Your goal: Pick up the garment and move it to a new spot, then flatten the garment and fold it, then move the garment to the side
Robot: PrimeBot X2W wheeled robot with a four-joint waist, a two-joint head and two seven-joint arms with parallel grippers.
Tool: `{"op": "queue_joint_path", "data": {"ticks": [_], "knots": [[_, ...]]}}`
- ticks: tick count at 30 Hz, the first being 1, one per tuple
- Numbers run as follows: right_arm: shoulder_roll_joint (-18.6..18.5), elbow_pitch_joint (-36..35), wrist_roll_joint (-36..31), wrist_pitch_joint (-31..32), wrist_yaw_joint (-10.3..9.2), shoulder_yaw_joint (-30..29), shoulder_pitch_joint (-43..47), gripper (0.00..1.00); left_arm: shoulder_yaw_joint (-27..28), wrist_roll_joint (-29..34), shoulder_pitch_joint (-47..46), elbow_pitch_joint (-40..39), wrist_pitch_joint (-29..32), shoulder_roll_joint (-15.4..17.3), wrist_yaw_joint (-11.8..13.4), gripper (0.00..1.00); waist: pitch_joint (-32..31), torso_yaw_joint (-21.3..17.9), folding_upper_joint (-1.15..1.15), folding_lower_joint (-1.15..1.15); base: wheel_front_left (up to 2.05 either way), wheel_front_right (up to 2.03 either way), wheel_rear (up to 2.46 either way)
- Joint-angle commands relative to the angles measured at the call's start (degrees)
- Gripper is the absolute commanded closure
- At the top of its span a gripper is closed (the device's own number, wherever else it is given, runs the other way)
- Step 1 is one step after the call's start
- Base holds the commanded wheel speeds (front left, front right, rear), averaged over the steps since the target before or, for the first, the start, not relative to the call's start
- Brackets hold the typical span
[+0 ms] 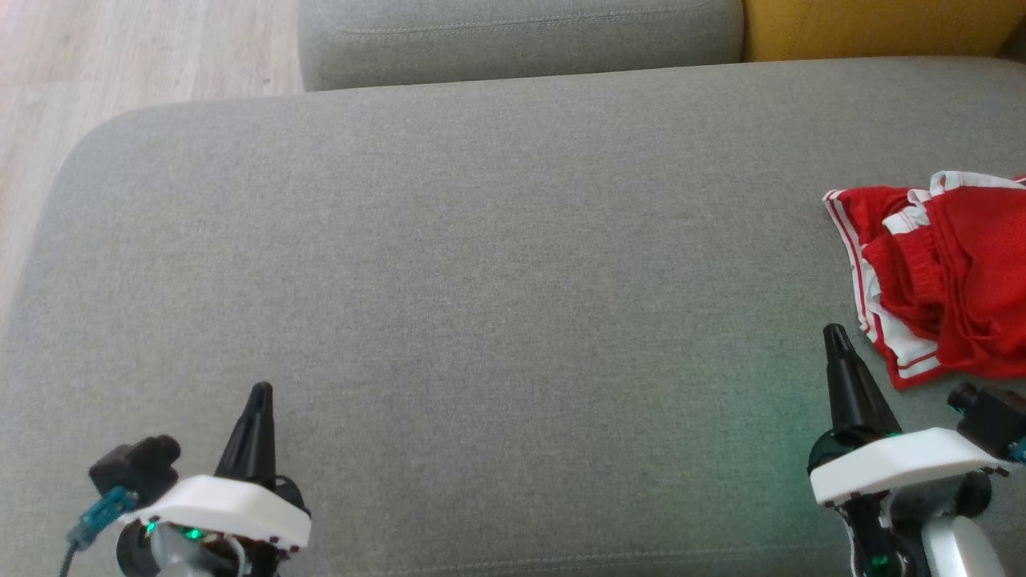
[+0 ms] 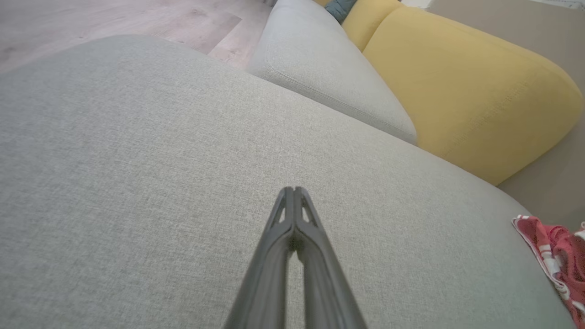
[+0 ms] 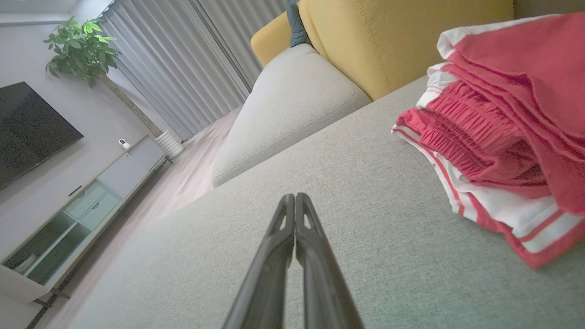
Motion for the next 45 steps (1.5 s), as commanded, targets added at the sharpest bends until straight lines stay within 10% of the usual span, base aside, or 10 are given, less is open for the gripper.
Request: {"op": "queue_joint_path", "data": {"ticks": [1,45], "knots": [[-1.09,-1.54,1.67,-0.16,-0.01,-0.03,-2.44,1.0,1.57,-1.35,-3.2,-1.6,0.34,0.28,-0.34,1.0,-0.04,0.01,0.0,0.0,0.0,0.0,0.0],[-1.68,3.28,30.26,0.74,-0.03,-1.57,-4.84,1.0,7.9,-28.41,-5.46,-0.27,7.29,-2.13,-3.78,1.0,-1.6,0.29,0.0,0.0,0.0,0.0,0.0]]}}
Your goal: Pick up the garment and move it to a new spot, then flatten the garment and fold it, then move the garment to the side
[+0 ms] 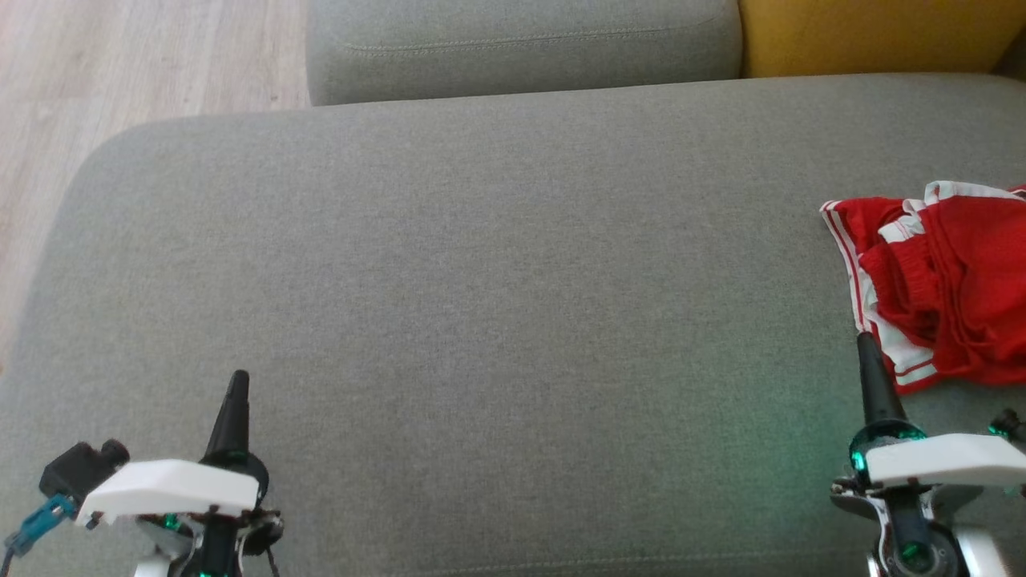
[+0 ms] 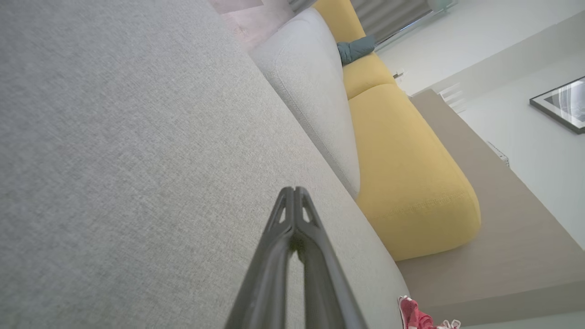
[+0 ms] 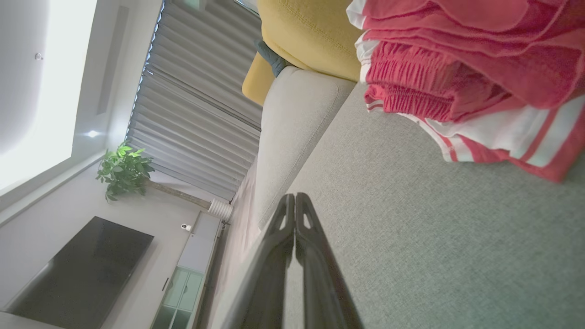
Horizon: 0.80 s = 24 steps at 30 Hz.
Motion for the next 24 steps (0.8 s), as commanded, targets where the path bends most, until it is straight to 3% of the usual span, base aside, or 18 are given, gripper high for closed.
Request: {"op": "queue_joint_path", "data": {"ticks": [1,24], "knots": [[-1.18,-1.42,2.34,0.21,-0.03,0.37,-3.49,1.0,1.89,-2.05,-3.25,-1.65,0.53,0.32,-0.67,1.0,-0.08,0.02,0.0,0.0,0.0,0.0,0.0],[-1.23,1.18,17.32,0.99,-0.04,-0.83,-4.81,1.0,5.41,-16.41,-4.48,-0.92,4.35,-1.06,-2.51,1.0,-0.91,0.17,0.0,0.0,0.0,0.0,0.0]]}}
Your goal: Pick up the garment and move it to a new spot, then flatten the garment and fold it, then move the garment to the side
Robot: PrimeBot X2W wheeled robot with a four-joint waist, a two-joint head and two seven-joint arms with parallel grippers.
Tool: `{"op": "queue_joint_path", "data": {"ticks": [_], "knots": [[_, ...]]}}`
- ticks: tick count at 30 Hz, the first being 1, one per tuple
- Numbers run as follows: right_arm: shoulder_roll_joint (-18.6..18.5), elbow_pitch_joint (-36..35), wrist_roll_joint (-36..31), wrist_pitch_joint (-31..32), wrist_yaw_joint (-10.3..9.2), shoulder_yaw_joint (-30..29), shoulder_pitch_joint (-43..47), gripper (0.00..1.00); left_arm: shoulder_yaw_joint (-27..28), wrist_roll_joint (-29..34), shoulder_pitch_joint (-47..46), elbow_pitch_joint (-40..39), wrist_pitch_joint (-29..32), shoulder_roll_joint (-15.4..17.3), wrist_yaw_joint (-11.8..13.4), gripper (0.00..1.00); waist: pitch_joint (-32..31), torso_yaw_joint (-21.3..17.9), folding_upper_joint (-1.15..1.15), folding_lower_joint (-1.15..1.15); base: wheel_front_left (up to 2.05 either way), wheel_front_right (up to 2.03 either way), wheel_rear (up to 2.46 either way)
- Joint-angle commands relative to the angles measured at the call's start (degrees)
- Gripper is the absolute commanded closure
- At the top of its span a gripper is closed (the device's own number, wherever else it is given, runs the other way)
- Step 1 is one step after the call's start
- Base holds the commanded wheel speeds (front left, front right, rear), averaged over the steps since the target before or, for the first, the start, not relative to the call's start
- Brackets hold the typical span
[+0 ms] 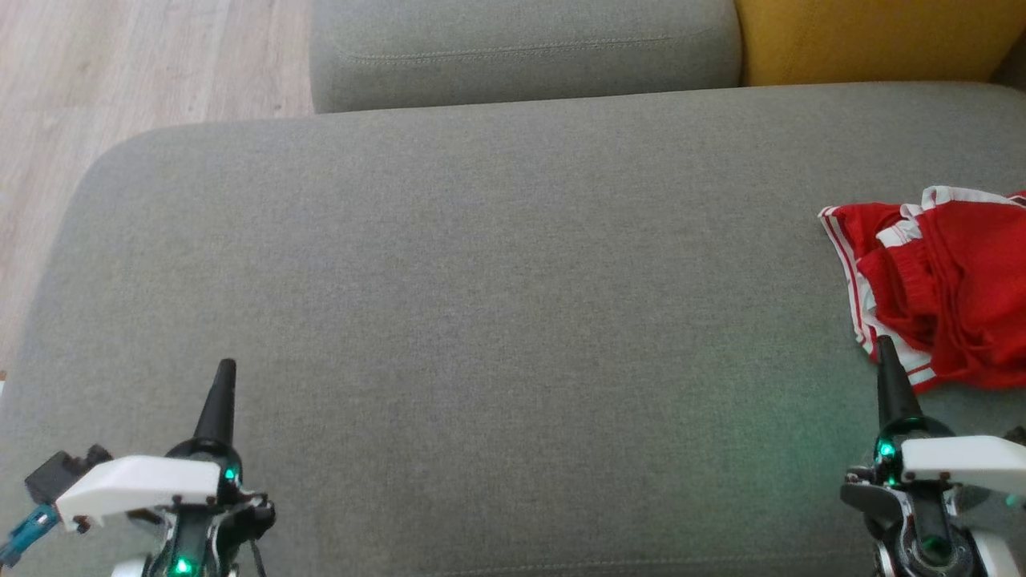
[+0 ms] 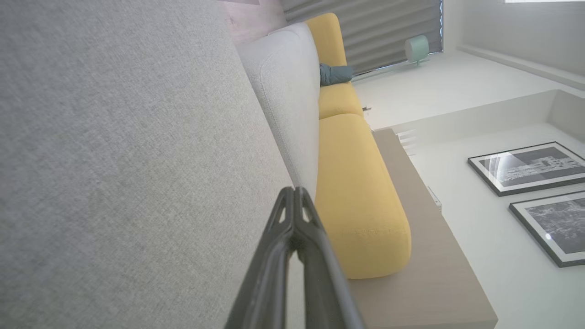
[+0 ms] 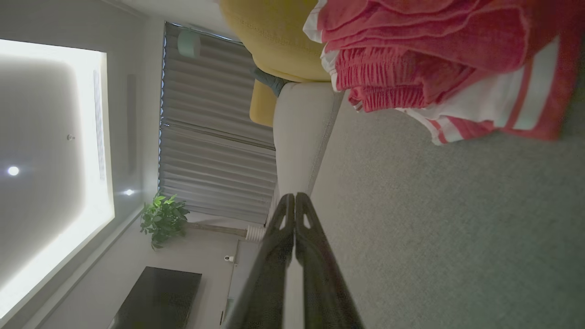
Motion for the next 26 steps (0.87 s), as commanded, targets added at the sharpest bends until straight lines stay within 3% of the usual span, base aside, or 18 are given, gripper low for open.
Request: {"op": "queue_joint_path", "data": {"ticks": [1,26], "knots": [[-1.18,-1.56,1.6,0.32,-0.04,0.77,-3.53,1.0,2.09,-1.39,-3.16,-1.59,0.46,0.3,-0.51,1.0,-0.04,0.01,0.0,0.0,0.0,0.0,0.0],[-1.1,1.08,16.63,1.26,-0.05,-0.63,-4.89,1.0,5.72,-15.9,-4.41,-0.84,4.39,-1.14,-2.37,1.0,-0.89,0.16,0.0,0.0,0.0,0.0,0.0]]}}
